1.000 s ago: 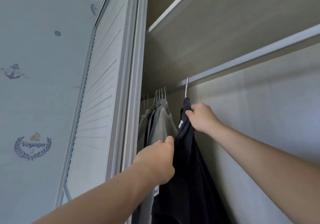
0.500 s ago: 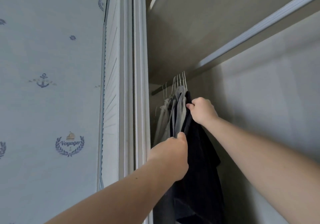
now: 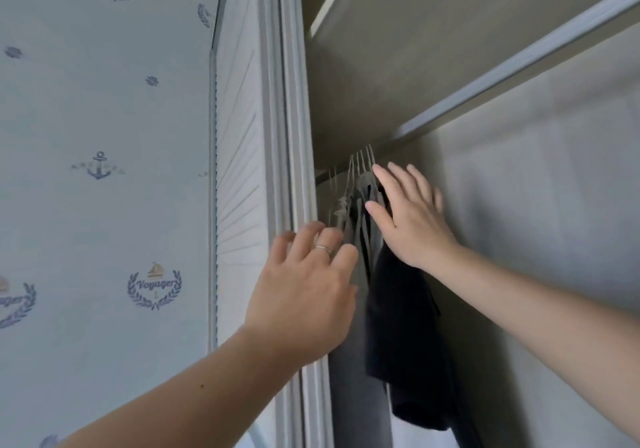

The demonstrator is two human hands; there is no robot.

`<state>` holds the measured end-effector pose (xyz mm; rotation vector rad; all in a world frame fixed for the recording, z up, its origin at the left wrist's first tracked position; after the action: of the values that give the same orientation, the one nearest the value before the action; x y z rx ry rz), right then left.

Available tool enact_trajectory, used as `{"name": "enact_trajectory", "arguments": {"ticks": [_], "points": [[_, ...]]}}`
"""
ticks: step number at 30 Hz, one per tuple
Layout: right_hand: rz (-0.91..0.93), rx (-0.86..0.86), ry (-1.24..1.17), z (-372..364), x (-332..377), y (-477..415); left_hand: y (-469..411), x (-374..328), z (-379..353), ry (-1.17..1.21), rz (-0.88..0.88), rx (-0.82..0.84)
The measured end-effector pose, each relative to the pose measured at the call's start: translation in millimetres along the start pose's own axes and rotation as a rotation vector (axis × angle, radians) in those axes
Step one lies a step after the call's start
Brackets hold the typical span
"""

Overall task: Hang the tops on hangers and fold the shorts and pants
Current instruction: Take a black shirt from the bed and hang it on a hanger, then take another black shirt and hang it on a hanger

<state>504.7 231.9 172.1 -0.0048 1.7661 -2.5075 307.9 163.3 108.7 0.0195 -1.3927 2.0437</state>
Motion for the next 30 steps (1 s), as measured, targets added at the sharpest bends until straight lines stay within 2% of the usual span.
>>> {"name": "enact_trajectory", "arguments": {"ticks": [6, 10, 13, 21, 27, 30], "points": [[0.219, -0.03, 0.046, 43.4, 120.0, 19.6, 72.9, 64.5, 87.4, -0.113, 0.199, 0.1], [0.3, 0.01, -0.011, 69.4, 228.7, 44.2, 150.6, 120.3, 162.3, -0.198, 0.313, 0.18], [0.429, 0.061, -0.039, 92.0, 323.4, 79.8, 227.3, 155.9, 230.1, -0.222, 0.398, 0.225], [0.718, 0.253, -0.443, 160.2, 583.9, 202.6, 472.7, 198.7, 409.6, -0.337, 0.75, 0.37], [1.018, 0.365, -0.702, 193.4, 747.5, 338.5, 645.3, 180.4, 505.1, -0.42, 1.09, 0.515], [1.083, 0.454, -0.865, 207.0, 811.8, 404.1, 728.3, 161.0, 535.4, -0.437, 1.28, 0.524]]}}
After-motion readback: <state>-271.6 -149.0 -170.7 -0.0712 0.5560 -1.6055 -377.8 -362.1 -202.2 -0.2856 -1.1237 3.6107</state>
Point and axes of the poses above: each hand's wrist, its own y-axis away from the middle knuckle, its own z-axis out of the back of the hand, x = y × z, the point moved 3 cm from there along -y, towards the middle knuckle, and after that the axes turned 13 degrees about y, right-handed, at the moved point
